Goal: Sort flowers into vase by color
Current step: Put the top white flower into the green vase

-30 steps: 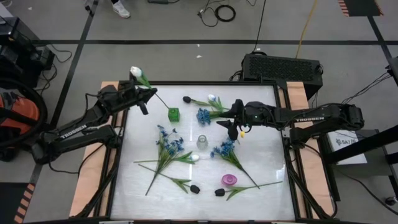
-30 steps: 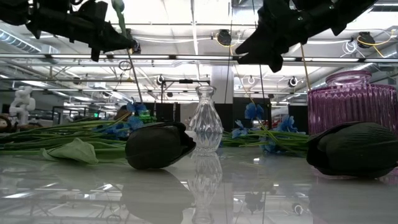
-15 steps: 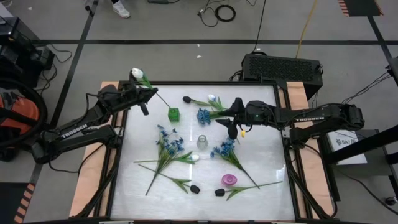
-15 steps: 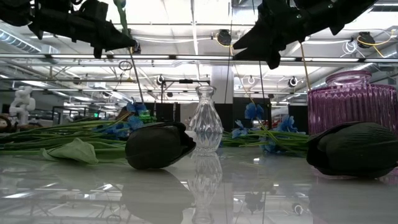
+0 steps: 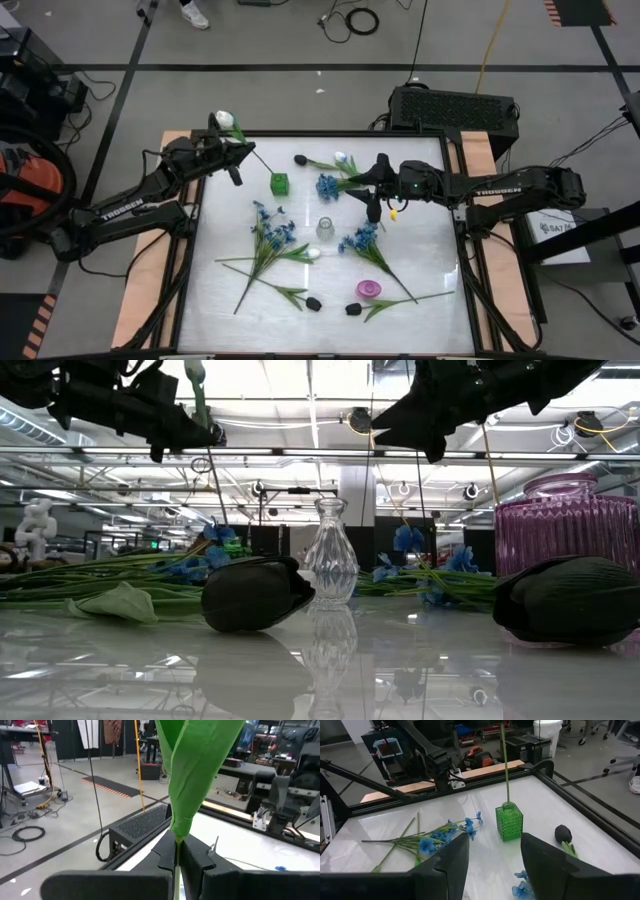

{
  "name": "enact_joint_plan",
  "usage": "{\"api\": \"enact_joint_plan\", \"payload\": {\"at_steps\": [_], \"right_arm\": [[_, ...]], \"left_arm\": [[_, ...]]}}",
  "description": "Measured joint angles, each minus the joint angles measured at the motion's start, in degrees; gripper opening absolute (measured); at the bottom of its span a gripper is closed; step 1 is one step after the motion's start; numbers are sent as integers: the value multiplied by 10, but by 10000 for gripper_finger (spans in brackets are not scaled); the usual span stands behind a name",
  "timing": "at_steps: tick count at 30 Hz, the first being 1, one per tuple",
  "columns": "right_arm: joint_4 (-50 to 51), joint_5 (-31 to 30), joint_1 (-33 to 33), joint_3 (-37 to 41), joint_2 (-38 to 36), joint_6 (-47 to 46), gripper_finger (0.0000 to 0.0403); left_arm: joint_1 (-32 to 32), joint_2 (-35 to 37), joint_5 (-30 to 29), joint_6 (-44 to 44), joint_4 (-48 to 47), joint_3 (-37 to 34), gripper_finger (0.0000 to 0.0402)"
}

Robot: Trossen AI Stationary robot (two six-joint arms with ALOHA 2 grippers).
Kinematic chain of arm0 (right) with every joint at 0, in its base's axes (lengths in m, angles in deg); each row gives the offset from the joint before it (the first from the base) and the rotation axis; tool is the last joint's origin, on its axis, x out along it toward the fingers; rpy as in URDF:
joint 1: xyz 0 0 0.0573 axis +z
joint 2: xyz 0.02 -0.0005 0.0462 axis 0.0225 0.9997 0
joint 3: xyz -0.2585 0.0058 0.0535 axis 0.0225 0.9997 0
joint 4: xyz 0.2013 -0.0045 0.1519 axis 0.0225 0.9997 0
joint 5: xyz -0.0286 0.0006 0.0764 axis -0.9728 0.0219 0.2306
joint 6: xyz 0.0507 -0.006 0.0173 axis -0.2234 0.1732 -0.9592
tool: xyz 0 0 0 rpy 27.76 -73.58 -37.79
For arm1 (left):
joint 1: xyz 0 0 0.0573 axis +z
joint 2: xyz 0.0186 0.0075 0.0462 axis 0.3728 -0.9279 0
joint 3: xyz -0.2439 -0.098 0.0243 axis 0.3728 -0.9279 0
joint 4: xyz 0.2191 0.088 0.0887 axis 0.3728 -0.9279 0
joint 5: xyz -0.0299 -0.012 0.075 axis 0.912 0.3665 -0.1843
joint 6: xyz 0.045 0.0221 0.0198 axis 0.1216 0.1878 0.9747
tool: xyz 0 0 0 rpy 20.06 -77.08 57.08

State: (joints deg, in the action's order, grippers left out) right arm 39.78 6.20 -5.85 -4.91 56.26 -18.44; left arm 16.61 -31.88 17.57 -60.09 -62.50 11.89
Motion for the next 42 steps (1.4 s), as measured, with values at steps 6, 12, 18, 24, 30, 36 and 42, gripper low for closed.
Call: {"api": "enact_joint_plan", "payload": {"at_steps": [6, 12, 18, 24, 30, 36, 42], "right_arm": [[1, 0, 0, 0, 0, -1, 171], [1, 0, 0, 0, 0, -2, 171], [1, 0, 0, 0, 0, -2, 171], [1, 0, 0, 0, 0, -3, 171], [1, 1, 0, 0, 0, -3, 171], [1, 1, 0, 0, 0, -3, 171], [1, 1, 0, 0, 0, -3, 171]], "left_arm": [[0, 0, -1, -15, 13, 0, 15], [0, -23, -1, -16, 14, 0, 15], [0, -58, -2, -16, 15, 0, 32], [1, -80, -2, -14, 6, 0, 78], [1, -81, -3, -16, -46, 0, 137], [1, -80, -2, -31, -83, 0, 157], [0, -80, 12, -27, -100, 0, 157]]}}
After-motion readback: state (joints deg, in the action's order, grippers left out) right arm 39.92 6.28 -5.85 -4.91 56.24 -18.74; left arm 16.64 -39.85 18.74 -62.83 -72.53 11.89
